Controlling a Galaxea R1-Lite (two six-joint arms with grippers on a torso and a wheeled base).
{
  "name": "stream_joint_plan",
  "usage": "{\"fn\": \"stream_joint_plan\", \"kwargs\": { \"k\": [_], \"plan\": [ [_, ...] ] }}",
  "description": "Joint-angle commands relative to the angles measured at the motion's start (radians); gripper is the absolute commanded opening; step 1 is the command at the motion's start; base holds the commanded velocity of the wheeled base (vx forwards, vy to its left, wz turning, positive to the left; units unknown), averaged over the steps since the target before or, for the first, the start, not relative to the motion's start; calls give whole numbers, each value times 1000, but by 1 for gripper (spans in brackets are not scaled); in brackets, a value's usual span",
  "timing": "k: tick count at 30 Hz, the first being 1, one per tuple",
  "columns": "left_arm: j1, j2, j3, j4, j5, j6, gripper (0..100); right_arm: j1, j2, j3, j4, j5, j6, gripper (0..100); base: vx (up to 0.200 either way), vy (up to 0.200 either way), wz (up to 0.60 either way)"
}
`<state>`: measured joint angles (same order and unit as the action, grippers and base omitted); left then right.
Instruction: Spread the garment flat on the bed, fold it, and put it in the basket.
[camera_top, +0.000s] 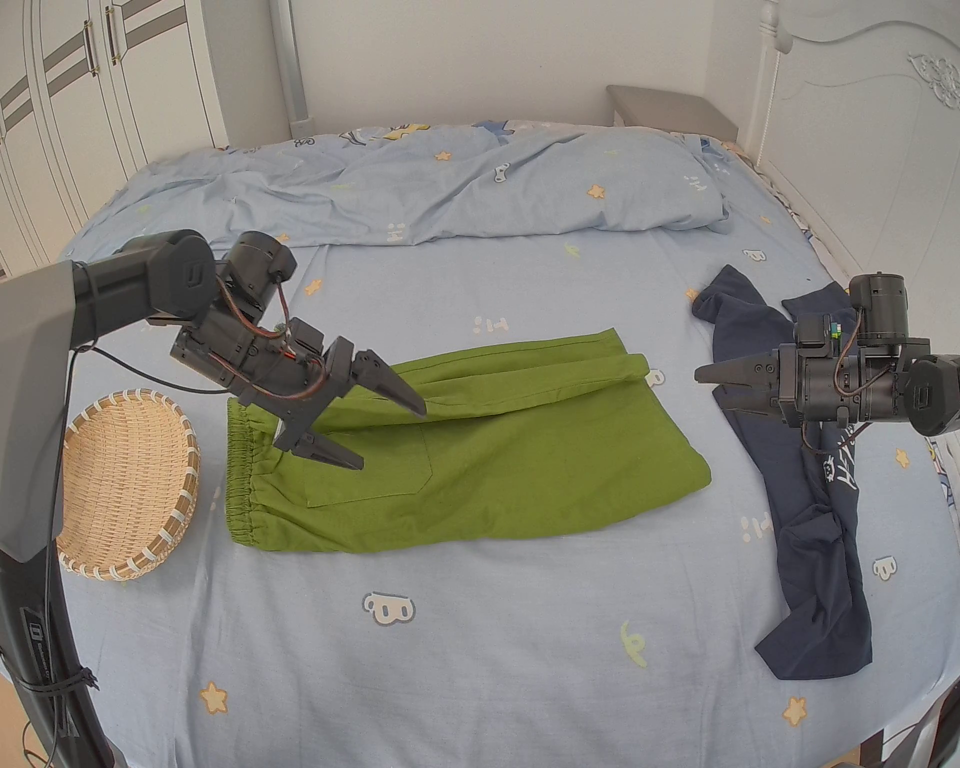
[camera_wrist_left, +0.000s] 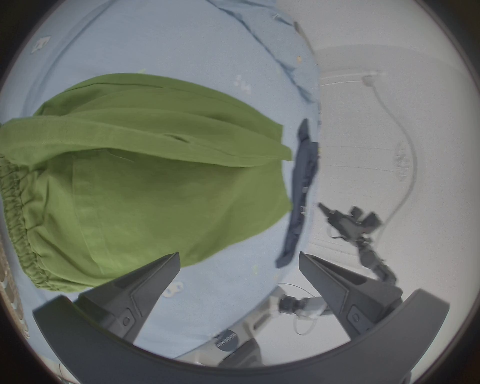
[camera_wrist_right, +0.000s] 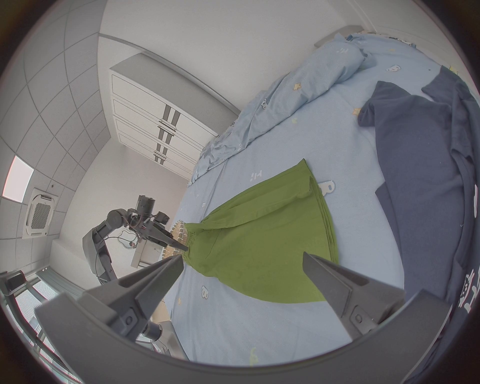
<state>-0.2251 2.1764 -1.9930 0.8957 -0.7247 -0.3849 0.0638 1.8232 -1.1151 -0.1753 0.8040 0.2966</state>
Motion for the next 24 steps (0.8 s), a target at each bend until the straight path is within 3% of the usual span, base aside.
{"fn": "stream_joint_plan", "kwargs": {
  "k": [1,7,10,16,24],
  "plan": [
    [-103,79,-7,-1,129,-5,100,-1,-15,26,-44,-2,3,100,0,0,0],
    [-99,106,-7,-58,131,-42,100,-4,-15,28,-52,-2,1,100,0,0,0],
    [-97,143,-7,-130,140,-131,100,-2,-15,31,-53,-2,-1,100,0,0,0],
    [-79,157,-7,-156,129,-144,100,-4,-10,31,-53,-2,-1,100,0,0,0],
    [-42,89,-7,-132,24,-126,100,-2,-7,31,-53,0,-1,100,0,0,0]
  ]
}}
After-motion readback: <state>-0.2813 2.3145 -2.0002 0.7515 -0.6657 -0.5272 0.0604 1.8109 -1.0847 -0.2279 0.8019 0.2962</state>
